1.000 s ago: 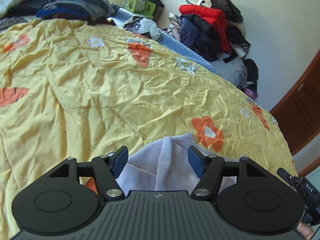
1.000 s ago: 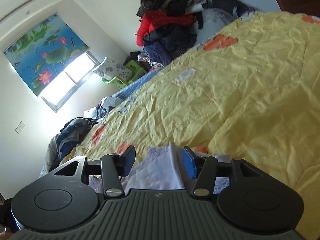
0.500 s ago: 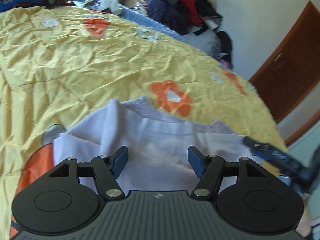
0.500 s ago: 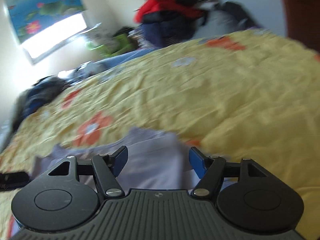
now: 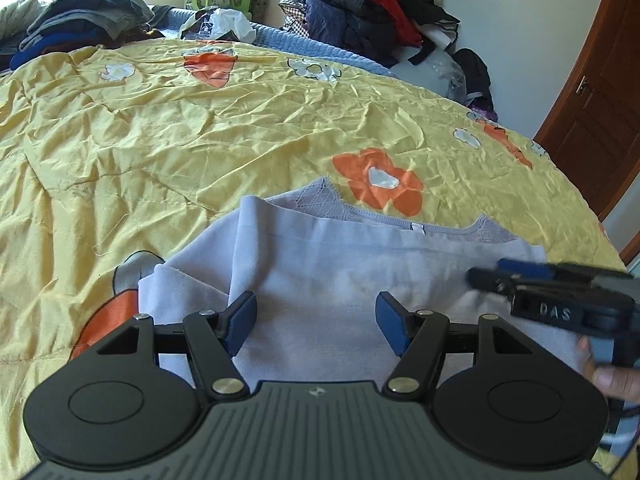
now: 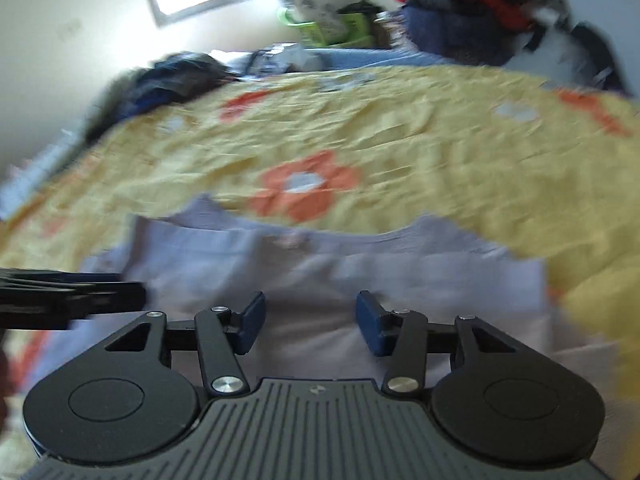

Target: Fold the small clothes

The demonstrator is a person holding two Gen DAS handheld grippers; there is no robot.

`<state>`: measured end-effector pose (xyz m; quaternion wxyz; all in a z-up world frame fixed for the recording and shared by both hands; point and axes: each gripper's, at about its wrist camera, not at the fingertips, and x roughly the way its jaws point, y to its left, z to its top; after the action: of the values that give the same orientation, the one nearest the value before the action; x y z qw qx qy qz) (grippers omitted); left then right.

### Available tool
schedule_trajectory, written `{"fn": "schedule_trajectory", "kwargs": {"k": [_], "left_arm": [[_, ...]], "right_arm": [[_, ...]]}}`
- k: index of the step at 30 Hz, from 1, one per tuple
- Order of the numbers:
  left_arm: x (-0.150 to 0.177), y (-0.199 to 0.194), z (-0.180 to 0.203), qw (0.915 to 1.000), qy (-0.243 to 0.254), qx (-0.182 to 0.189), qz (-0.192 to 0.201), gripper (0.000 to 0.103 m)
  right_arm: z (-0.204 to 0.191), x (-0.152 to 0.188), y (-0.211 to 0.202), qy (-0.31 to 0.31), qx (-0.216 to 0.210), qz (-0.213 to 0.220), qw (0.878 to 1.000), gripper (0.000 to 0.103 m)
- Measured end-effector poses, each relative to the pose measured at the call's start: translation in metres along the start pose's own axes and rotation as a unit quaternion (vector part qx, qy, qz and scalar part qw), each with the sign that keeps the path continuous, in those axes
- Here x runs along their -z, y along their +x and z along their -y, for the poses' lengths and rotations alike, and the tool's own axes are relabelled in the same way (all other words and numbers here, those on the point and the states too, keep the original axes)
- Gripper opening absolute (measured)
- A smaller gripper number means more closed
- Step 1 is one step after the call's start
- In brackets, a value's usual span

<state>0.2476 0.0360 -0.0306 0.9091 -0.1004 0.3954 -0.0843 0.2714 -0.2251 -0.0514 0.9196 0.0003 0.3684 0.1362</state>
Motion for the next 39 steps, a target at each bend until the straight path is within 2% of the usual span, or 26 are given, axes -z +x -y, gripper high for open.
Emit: {"fn": "schedule_trajectory", "kwargs": {"k": [1,2,4,6,8,11,14,16,18,22,27,30,32,34,39], "left_arm": [[0.0,-0.001,0.001,1.0,0.001,-0.003,0.0,0.066],[0.0,-0.003,0.003,1.0,0.002,-0.005,0.002,0.066],[0.0,-0.005,0.008,0.9999,0.011,-0.007,0.009,0.066],[0.002,-0.004,0.013,0.9995,0.025,-0.018,0.01,0.066],[0.005,-0.002,0.016,0.9991,0.031,-0.028,0.009,0.066],[0.008,-0.002,0.017,0.9986,0.035,-0.036,0.014,0.066],[0.011,-0.004,0.019,0.9982,0.039,-0.043,0.016,0.069],[0.013,-0.006,0.021,0.9977,0.044,-0.049,0.02,0.07],[0.016,-0.008,0.023,0.9967,0.053,-0.057,0.022,0.073],[0.023,-0.011,0.027,0.9946,0.066,-0.076,0.026,0.075],[0.033,-0.016,0.028,0.9936,0.073,-0.082,0.028,0.077],[0.041,-0.019,0.032,0.9916,0.088,-0.089,0.031,0.079],[0.048,-0.021,0.034,0.9899,0.099,-0.094,0.037,0.08],[0.056,-0.024,0.035,0.9876,0.111,-0.101,0.045,0.084],[0.07,-0.026,0.035,0.9847,0.118,-0.108,0.069,0.086]], "right_arm": [[0.003,0.002,-0.001,-0.019,0.038,0.001,0.999,0.055],[0.006,0.003,-0.003,-0.025,0.06,0.004,0.998,0.055],[0.011,0.007,-0.012,-0.017,0.08,0.021,0.996,0.056],[0.009,0.012,-0.026,-0.015,0.091,0.046,0.995,0.061],[0.004,0.018,-0.042,-0.022,0.054,0.064,0.996,0.067],[-0.003,0.022,-0.043,-0.035,0.014,0.042,0.998,0.072],[0.001,0.022,-0.023,-0.021,0.028,0.003,0.999,0.072],[0.006,0.024,-0.03,0.01,0.034,0.018,0.999,0.072],[0.004,0.027,-0.044,0.014,0.033,0.036,0.999,0.074],[-0.004,0.04,-0.072,0.016,0.005,0.05,0.999,0.083],[-0.017,0.061,-0.088,0.009,-0.018,0.038,0.999,0.084],[-0.025,0.072,-0.087,-0.003,-0.02,0.025,0.999,0.085],[-0.032,0.082,-0.084,-0.019,-0.013,0.018,1.0,0.089],[-0.036,0.093,-0.084,-0.033,-0.01,0.022,0.999,0.094],[-0.041,0.107,-0.084,-0.058,-0.003,0.048,0.997,0.099]]}}
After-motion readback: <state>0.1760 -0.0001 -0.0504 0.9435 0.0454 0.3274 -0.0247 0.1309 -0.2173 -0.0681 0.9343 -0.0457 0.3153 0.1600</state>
